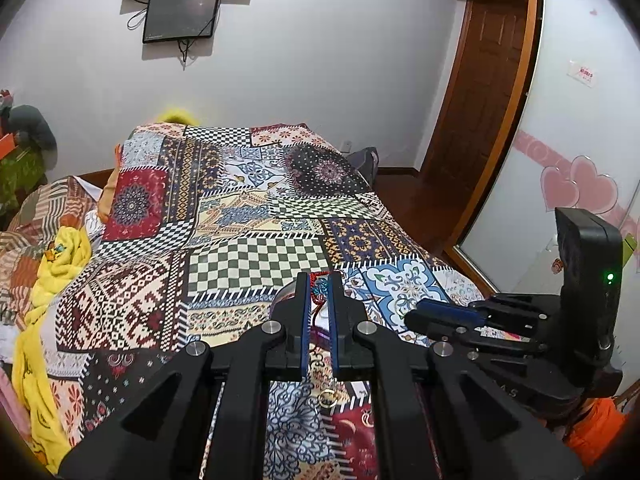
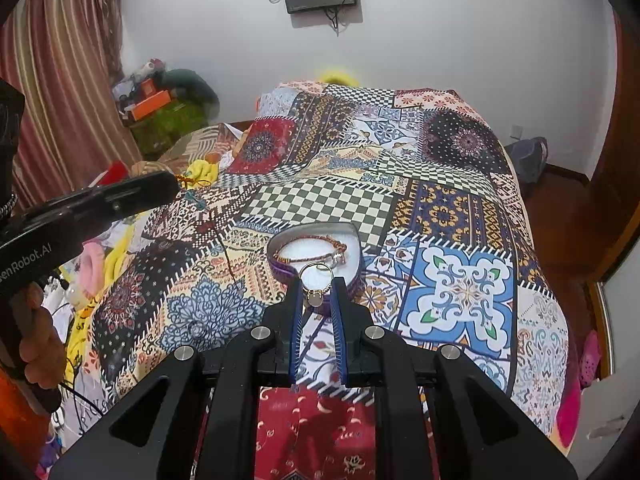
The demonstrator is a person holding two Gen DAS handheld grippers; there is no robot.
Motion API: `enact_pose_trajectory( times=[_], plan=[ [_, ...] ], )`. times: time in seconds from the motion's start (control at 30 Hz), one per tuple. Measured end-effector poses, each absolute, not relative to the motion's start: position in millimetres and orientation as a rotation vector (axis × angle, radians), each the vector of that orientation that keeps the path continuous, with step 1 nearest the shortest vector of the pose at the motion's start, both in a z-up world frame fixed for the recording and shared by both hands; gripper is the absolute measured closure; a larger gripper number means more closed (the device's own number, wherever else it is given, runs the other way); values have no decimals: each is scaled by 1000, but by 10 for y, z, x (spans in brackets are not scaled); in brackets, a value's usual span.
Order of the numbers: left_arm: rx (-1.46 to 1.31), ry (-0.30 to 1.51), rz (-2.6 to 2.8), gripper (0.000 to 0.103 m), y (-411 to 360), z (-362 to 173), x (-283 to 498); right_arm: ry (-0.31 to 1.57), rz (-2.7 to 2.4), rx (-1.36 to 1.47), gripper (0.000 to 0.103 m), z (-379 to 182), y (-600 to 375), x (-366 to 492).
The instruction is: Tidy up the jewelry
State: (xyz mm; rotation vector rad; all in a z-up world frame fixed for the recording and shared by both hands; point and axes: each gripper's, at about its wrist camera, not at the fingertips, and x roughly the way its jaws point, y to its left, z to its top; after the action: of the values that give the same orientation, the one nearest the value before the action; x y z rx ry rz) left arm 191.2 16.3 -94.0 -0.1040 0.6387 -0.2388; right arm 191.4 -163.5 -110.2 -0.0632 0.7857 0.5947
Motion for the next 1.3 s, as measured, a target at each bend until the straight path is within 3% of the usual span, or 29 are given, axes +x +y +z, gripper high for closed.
enact_pose_trajectory(
  times=[0.6, 1.3],
  plan=[
    [-57, 600, -262, 97, 31, -907, 2406, 780, 615, -51, 91, -1142, -1556, 2269],
    [-71, 886, -273, 97, 74, -1905, 2790, 926, 657, -101, 91, -1599, -1338, 2465]
  ],
)
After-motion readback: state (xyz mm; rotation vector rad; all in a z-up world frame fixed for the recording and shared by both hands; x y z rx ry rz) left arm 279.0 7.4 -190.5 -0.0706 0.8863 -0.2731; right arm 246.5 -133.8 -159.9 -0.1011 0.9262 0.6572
